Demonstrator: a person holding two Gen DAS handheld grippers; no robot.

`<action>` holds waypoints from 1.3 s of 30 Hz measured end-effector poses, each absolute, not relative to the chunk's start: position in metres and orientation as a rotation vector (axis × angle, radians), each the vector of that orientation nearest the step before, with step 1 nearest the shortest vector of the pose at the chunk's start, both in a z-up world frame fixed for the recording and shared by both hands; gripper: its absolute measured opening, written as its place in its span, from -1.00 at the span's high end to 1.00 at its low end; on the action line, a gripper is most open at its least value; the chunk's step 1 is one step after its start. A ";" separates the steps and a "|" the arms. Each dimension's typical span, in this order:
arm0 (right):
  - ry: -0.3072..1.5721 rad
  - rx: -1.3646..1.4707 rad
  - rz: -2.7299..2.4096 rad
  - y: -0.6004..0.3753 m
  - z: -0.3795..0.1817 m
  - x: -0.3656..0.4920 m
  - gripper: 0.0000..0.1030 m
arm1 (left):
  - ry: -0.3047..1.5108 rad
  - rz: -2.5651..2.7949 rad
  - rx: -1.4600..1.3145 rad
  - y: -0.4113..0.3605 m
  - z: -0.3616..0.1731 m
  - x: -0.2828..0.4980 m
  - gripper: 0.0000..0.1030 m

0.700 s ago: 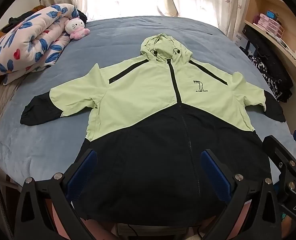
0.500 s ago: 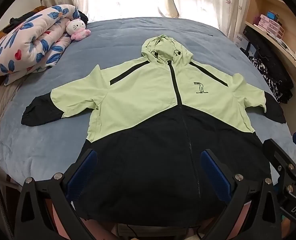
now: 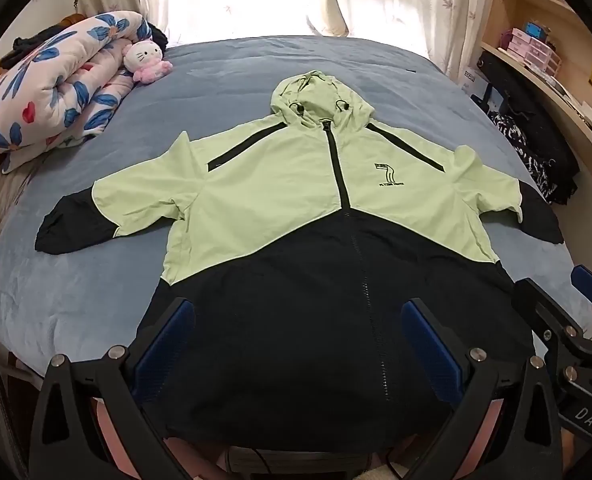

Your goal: Fold large clothes

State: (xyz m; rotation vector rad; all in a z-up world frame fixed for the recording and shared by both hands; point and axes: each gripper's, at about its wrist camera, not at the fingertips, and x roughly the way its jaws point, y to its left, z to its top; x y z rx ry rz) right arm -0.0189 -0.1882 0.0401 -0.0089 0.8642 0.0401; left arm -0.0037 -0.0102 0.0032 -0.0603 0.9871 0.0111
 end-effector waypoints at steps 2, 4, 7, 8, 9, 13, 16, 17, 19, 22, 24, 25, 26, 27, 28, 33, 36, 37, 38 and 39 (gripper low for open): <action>0.866 -0.001 0.044 -0.190 0.040 -0.018 -0.99 | 0.984 0.015 -0.056 -0.012 0.004 -0.004 -0.98; 0.867 0.006 0.047 -0.190 0.039 -0.018 -0.99 | 0.982 0.017 -0.055 -0.013 0.004 -0.005 -0.98; 0.868 0.012 0.051 -0.192 0.038 -0.018 -0.99 | 0.983 0.017 -0.056 -0.012 0.004 -0.005 -0.98; 0.867 0.013 0.052 -0.192 0.038 -0.019 -0.99 | 0.982 0.017 -0.055 -0.012 0.004 -0.006 -0.98; 0.867 0.014 0.053 -0.192 0.037 -0.019 -0.99 | 0.982 0.016 -0.055 -0.013 0.004 -0.007 -0.98; 0.868 0.014 0.055 -0.193 0.035 -0.019 -0.99 | 0.983 0.017 -0.054 -0.013 0.004 -0.006 -0.98; 0.872 0.016 0.057 -0.194 0.033 -0.020 -0.99 | 0.985 0.018 -0.054 -0.014 0.004 -0.007 -0.98; 0.872 0.016 0.057 -0.194 0.033 -0.020 -0.99 | 0.984 0.018 -0.054 -0.015 0.004 -0.007 -0.98; 0.872 0.015 0.056 -0.194 0.032 -0.020 -0.99 | 0.984 0.018 -0.051 -0.015 0.003 -0.007 -0.98; 0.873 0.016 0.057 -0.195 0.031 -0.021 -0.99 | 0.984 0.018 -0.052 -0.014 0.004 -0.007 -0.98; 0.876 0.017 0.059 -0.195 0.029 -0.021 -0.99 | 0.985 0.019 -0.050 -0.015 0.003 -0.007 -0.98; 0.876 0.016 0.059 -0.195 0.028 -0.021 -0.99 | 0.984 0.019 -0.051 -0.014 0.004 -0.007 -0.98; 0.877 0.016 0.059 -0.195 0.027 -0.021 -0.99 | 0.984 0.019 -0.050 -0.014 0.003 -0.008 -0.98; 0.878 0.016 0.059 -0.195 0.027 -0.020 -0.99 | 0.984 0.020 -0.048 -0.015 0.002 -0.008 -0.98; 0.880 0.017 0.059 -0.196 0.026 -0.020 -0.99 | 0.986 0.020 -0.047 -0.015 0.001 -0.008 -0.98; 0.878 0.015 0.057 -0.196 0.024 -0.020 -0.99 | 0.985 0.020 -0.050 -0.016 0.001 -0.009 -0.98; 0.884 0.013 0.057 -0.196 0.021 -0.020 -0.99 | 0.987 0.019 -0.057 -0.016 0.000 -0.008 -0.98; 0.886 0.011 0.057 -0.195 0.019 -0.020 -0.99 | 0.986 0.019 -0.063 -0.015 0.000 -0.008 -0.98; 0.891 0.010 0.058 -0.196 0.018 -0.018 -0.99 | 0.986 0.018 -0.070 -0.015 -0.001 -0.008 -0.98; 0.892 0.009 0.059 -0.195 0.016 -0.019 -0.99 | 0.986 0.018 -0.074 -0.015 -0.001 -0.007 -0.98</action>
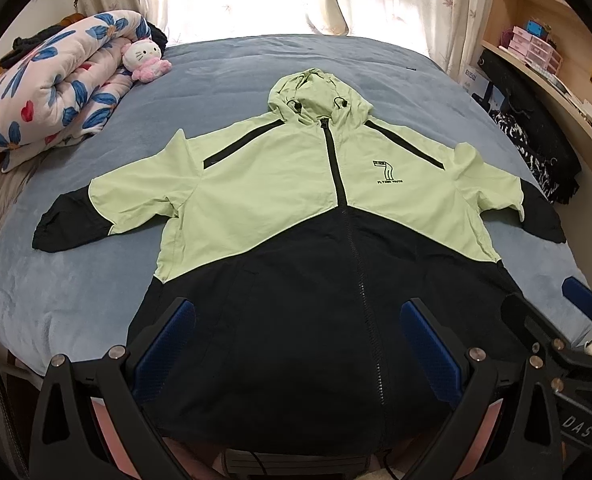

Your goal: Fold large clothes

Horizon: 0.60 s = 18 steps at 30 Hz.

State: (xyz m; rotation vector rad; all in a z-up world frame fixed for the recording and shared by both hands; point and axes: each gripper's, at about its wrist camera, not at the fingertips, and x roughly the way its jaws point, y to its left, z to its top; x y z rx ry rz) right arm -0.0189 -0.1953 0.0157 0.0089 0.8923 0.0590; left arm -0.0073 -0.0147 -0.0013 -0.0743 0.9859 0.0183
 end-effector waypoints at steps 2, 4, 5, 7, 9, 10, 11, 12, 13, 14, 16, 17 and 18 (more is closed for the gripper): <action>0.898 0.009 0.061 -0.196 0.015 -0.018 -0.99 | 0.986 0.020 -0.073 -0.014 -0.002 -0.003 -0.98; 0.901 0.010 0.064 -0.196 0.012 -0.019 -0.99 | 0.984 0.021 -0.066 -0.015 -0.003 -0.002 -0.98; 0.903 0.013 0.064 -0.198 0.016 -0.017 -0.99 | 0.984 0.021 -0.063 -0.016 -0.003 -0.002 -0.98; 0.902 0.014 0.064 -0.198 0.015 -0.018 -0.99 | 0.982 0.017 -0.062 -0.017 -0.002 -0.001 -0.98; 0.902 0.013 0.063 -0.197 0.016 -0.017 -0.99 | 0.981 0.012 -0.067 -0.018 -0.002 0.001 -0.98; 0.902 0.012 0.062 -0.197 0.016 -0.017 -0.99 | 0.977 0.011 -0.070 -0.017 -0.001 0.001 -0.98; 0.904 0.014 0.063 -0.198 0.017 -0.016 -0.99 | 0.971 0.011 -0.071 -0.017 -0.001 0.001 -0.98; 0.904 0.014 0.063 -0.199 0.017 -0.016 -0.99 | 0.965 0.012 -0.070 -0.018 0.000 0.001 -0.98; 0.904 0.015 0.063 -0.199 0.016 -0.016 -0.99 | 0.957 0.013 -0.068 -0.019 0.001 0.000 -0.98; 0.904 0.015 0.063 -0.199 0.017 -0.016 -0.99 | 0.949 0.014 -0.066 -0.020 0.002 0.000 -0.98; 0.905 0.016 0.063 -0.199 0.016 -0.016 -0.99 | 0.939 0.017 -0.060 -0.021 0.003 0.000 -0.98; 0.905 0.017 0.063 -0.199 0.017 -0.016 -0.99 | 0.937 0.017 -0.059 -0.021 0.003 0.000 -0.98; 0.905 0.017 0.064 -0.199 0.017 -0.016 -0.99 | 0.934 0.016 -0.058 -0.022 0.004 0.000 -0.98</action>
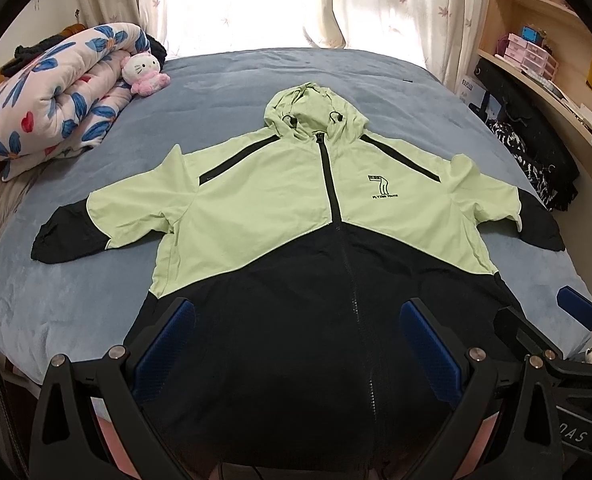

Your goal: Fold large clothes

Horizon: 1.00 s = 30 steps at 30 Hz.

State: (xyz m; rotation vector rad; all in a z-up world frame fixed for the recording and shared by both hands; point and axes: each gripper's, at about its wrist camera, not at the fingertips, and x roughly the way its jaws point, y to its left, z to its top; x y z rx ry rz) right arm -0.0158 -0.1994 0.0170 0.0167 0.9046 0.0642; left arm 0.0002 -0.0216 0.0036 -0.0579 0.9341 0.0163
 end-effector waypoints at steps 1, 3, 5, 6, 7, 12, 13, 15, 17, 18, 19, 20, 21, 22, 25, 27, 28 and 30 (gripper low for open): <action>0.905 0.018 0.065 -0.199 0.016 -0.016 -0.99 | 0.933 0.016 -0.057 -0.022 0.004 0.001 -0.98; 0.904 0.015 0.064 -0.200 0.017 -0.016 -0.99 | 0.930 0.018 -0.053 -0.023 0.004 0.001 -0.98; 0.904 0.016 0.065 -0.200 0.017 -0.016 -0.99 | 0.925 0.019 -0.050 -0.025 0.004 0.002 -0.98; 0.906 0.018 0.066 -0.201 0.016 -0.015 -0.99 | 0.925 0.020 -0.050 -0.025 0.004 0.002 -0.98; 0.906 0.019 0.067 -0.201 0.016 -0.015 -0.99 | 0.925 0.019 -0.050 -0.025 0.004 0.002 -0.98; 0.907 0.022 0.071 -0.202 0.016 -0.014 -0.99 | 0.919 0.017 -0.049 -0.027 0.004 0.003 -0.98; 0.905 0.022 0.072 -0.202 0.016 -0.014 -0.99 | 0.916 0.016 -0.051 -0.028 0.004 0.004 -0.98; 0.905 0.025 0.076 -0.203 0.017 -0.013 -0.99 | 0.912 0.014 -0.054 -0.029 0.005 0.005 -0.98; 0.904 0.030 0.084 -0.206 0.017 -0.010 -0.99 | 0.915 0.011 -0.062 -0.029 0.005 0.007 -0.98; 0.903 0.031 0.085 -0.206 0.017 -0.010 -0.99 | 0.917 0.008 -0.070 -0.029 0.005 0.008 -0.98; 0.903 0.032 0.087 -0.206 0.016 -0.010 -0.99 | 0.919 0.006 -0.076 -0.028 0.005 0.009 -0.98; 0.903 0.033 0.090 -0.206 0.016 -0.010 -0.99 | 0.921 0.005 -0.084 -0.027 0.004 0.010 -0.98; 0.904 0.034 0.093 -0.208 0.017 -0.009 -0.99 | 0.923 0.003 -0.094 -0.026 0.004 0.011 -0.98; 0.903 0.033 0.095 -0.207 0.016 -0.009 -0.99 | 0.924 0.000 -0.099 -0.026 0.004 0.011 -0.98; 0.901 0.032 0.101 -0.207 0.017 -0.008 -0.99 | 0.923 0.016 -0.105 -0.025 0.003 0.013 -0.98; 0.896 0.029 0.100 -0.209 0.018 -0.007 -0.99 | 0.909 0.015 -0.100 -0.027 0.005 0.014 -0.98; 0.893 0.025 0.098 -0.210 0.019 -0.007 -0.99 | 0.901 0.015 -0.096 -0.029 0.006 0.014 -0.98; 0.885 0.021 0.090 -0.213 0.021 -0.004 -0.99 | 0.869 0.018 -0.072 -0.033 0.011 0.015 -0.98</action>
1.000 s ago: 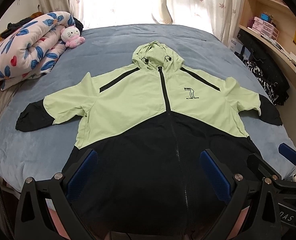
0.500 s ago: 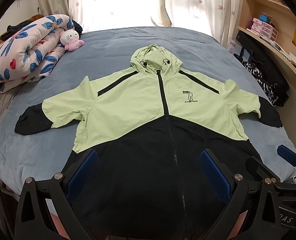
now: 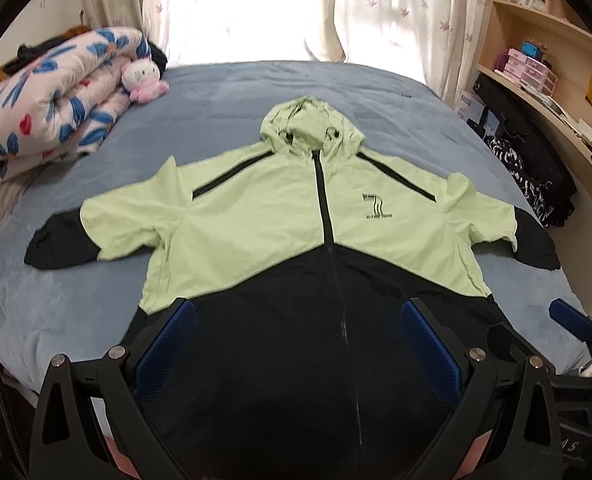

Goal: Fold large clothes
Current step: 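Reach the right gripper to a black sleeve cuff and grasp it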

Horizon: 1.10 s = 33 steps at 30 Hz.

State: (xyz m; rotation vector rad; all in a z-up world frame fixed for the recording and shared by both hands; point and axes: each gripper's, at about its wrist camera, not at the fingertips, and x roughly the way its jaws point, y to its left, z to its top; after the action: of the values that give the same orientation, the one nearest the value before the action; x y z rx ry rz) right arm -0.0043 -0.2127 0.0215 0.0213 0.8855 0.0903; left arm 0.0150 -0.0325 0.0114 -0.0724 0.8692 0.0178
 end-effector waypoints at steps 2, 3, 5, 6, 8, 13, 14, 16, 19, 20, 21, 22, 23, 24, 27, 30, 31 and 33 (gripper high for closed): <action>0.877 0.020 0.085 -0.217 0.026 -0.001 -0.99 | 0.838 0.026 -0.038 -0.037 0.017 0.016 -0.98; 0.873 0.021 0.082 -0.220 0.028 0.002 -0.99 | 0.823 0.030 -0.019 -0.040 0.021 0.018 -0.98; 0.864 0.020 0.076 -0.226 0.033 0.007 -0.99 | 0.808 0.018 -0.004 -0.044 0.029 0.023 -0.98; 0.857 0.016 0.068 -0.229 0.035 0.010 -0.99 | 0.804 0.011 -0.001 -0.047 0.033 0.026 -0.98; 0.837 0.000 0.047 -0.235 0.042 0.015 -0.99 | 0.790 0.004 0.005 -0.051 0.042 0.032 -0.98; 0.788 -0.007 -0.002 -0.257 0.064 0.029 -0.99 | 0.747 -0.019 0.038 -0.065 0.064 0.047 -0.98; 0.774 -0.009 -0.018 -0.263 0.069 0.032 -0.99 | 0.731 -0.027 0.051 -0.069 0.068 0.050 -0.98; 0.751 -0.016 -0.052 -0.275 0.077 0.036 -0.99 | 0.694 -0.033 0.080 -0.078 0.077 0.053 -0.98; 0.724 -0.021 -0.108 -0.296 0.089 0.046 -0.99 | 0.640 -0.037 0.118 -0.092 0.089 0.060 -0.98; 0.717 -0.019 -0.123 -0.303 0.092 0.049 -0.99 | 0.633 -0.051 0.128 -0.097 0.093 0.064 -0.98; 0.712 -0.013 -0.143 -0.312 0.095 0.053 -0.99 | 0.632 -0.062 0.132 -0.102 0.095 0.069 -0.98; 0.708 -0.004 -0.164 -0.323 0.097 0.058 -0.99 | 0.631 -0.070 0.133 -0.106 0.096 0.073 -0.98; 0.705 0.004 -0.178 -0.332 0.099 0.061 -0.99 | 0.629 -0.078 0.133 -0.111 0.098 0.078 -0.98; 0.699 0.020 -0.195 -0.346 0.101 0.067 -0.99 | 0.630 -0.079 0.136 -0.117 0.098 0.084 -0.98; 0.693 0.087 -0.241 -0.389 0.102 0.082 -0.99 | 0.639 -0.113 0.117 -0.131 0.097 0.100 -0.98; 0.716 0.169 -0.329 -0.434 0.094 0.094 -0.97 | 0.668 -0.150 0.099 -0.146 0.089 0.119 -0.98; 0.734 0.206 -0.364 -0.453 0.087 0.099 -0.96 | 0.676 -0.161 0.097 -0.151 0.086 0.123 -0.98; 0.773 0.270 -0.419 -0.482 0.072 0.107 -0.95 | 0.690 -0.165 0.092 -0.165 0.077 0.135 -0.98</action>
State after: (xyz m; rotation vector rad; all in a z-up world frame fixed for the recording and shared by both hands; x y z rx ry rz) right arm 0.1069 -0.4822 0.0720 0.2702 0.7733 -0.4186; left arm 0.1346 -0.1651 0.0771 0.0918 0.6902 -0.1652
